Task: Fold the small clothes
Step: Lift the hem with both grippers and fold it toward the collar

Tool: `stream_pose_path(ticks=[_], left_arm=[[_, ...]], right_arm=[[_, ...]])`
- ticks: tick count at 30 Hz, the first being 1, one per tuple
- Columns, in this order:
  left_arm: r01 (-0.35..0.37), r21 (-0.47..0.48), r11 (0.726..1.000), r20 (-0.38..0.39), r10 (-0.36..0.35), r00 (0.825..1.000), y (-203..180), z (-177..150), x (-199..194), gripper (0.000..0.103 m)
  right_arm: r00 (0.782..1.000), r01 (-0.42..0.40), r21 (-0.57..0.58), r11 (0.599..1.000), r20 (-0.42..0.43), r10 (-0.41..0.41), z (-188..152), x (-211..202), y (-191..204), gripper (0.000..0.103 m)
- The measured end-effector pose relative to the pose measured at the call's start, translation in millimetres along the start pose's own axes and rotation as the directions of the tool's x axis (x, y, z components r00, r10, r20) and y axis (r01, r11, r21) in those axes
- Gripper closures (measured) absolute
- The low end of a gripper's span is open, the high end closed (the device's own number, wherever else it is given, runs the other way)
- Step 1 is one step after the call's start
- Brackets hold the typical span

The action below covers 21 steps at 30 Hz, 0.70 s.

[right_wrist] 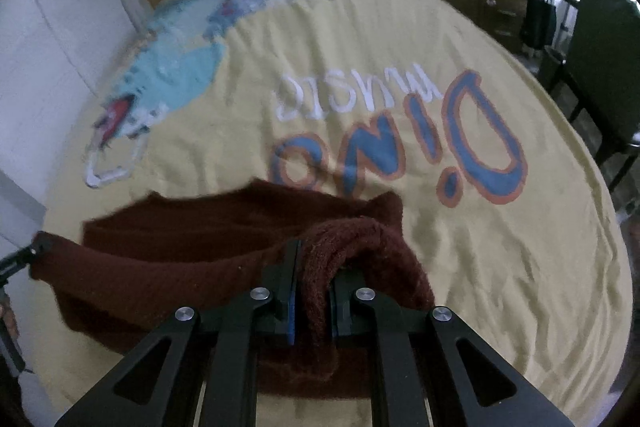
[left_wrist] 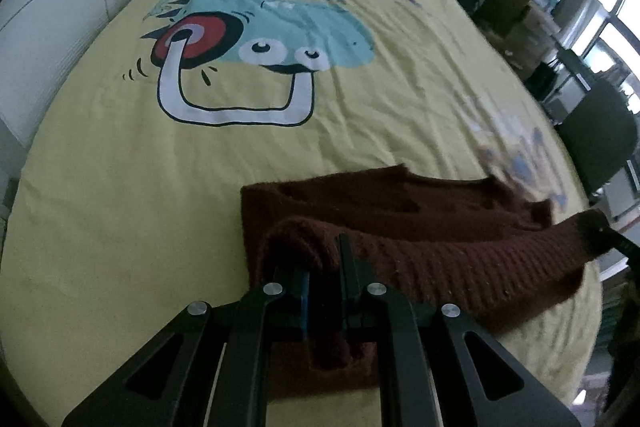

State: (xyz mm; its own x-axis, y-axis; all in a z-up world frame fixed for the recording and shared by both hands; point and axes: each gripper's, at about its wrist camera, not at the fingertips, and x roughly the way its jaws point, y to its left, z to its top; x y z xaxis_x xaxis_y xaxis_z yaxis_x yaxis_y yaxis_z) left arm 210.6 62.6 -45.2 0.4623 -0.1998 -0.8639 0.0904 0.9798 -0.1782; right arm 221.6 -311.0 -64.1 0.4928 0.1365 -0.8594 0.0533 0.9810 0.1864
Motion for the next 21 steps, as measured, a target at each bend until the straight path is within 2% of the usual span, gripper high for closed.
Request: stream_pose_path(ticks=[3,9,11,15,17,18,19,20,21], left_arm=[[-0.051,0.003,0.999,-0.008,0.051,0.999,-1,2,30,0.094],[-0.180,0.090,0.979,-0.011,0.182,0.983,-11,-10,68,0.091],[-0.190,0.083,0.978,-0.005,0.191,0.982,-10,-13,71,0.091],[-0.208,0.070,0.976,-0.033,0.211,0.977,-9,-12,74,0.082],[-0.194,0.069,0.979,-0.026,0.196,0.980,-12,-10,69,0.069],[-0.181,0.068,0.981,-0.025,0.183,0.983,-15,-10,65,0.052],[-0.177,0.068,0.982,-0.010,0.178,0.984,-18,-10,59,0.038],[-0.184,0.075,0.980,0.011,0.184,0.983,-21,-9,55,0.034],[-0.178,0.083,0.980,0.034,0.176,0.984,-25,-9,49,0.032]], right_arm=[[0.998,0.032,0.003,0.999,-0.054,-0.032,5,29,-1,0.092],[0.989,0.076,0.015,0.997,-0.129,-0.074,0,69,-6,0.092],[0.987,0.072,0.026,0.997,-0.145,-0.068,-4,76,-7,0.092],[0.985,0.078,0.014,0.997,-0.153,-0.075,-8,80,-5,0.089],[0.986,0.093,0.011,0.996,-0.138,-0.091,-8,77,-4,0.077],[0.987,0.095,0.010,0.995,-0.131,-0.093,-8,74,-3,0.072],[0.989,0.087,0.005,0.996,-0.120,-0.086,-8,71,-2,0.058],[0.991,0.082,0.000,0.997,-0.103,-0.082,-8,67,0,0.041],[0.993,0.080,-0.006,0.997,-0.087,-0.081,-9,63,1,0.033]])
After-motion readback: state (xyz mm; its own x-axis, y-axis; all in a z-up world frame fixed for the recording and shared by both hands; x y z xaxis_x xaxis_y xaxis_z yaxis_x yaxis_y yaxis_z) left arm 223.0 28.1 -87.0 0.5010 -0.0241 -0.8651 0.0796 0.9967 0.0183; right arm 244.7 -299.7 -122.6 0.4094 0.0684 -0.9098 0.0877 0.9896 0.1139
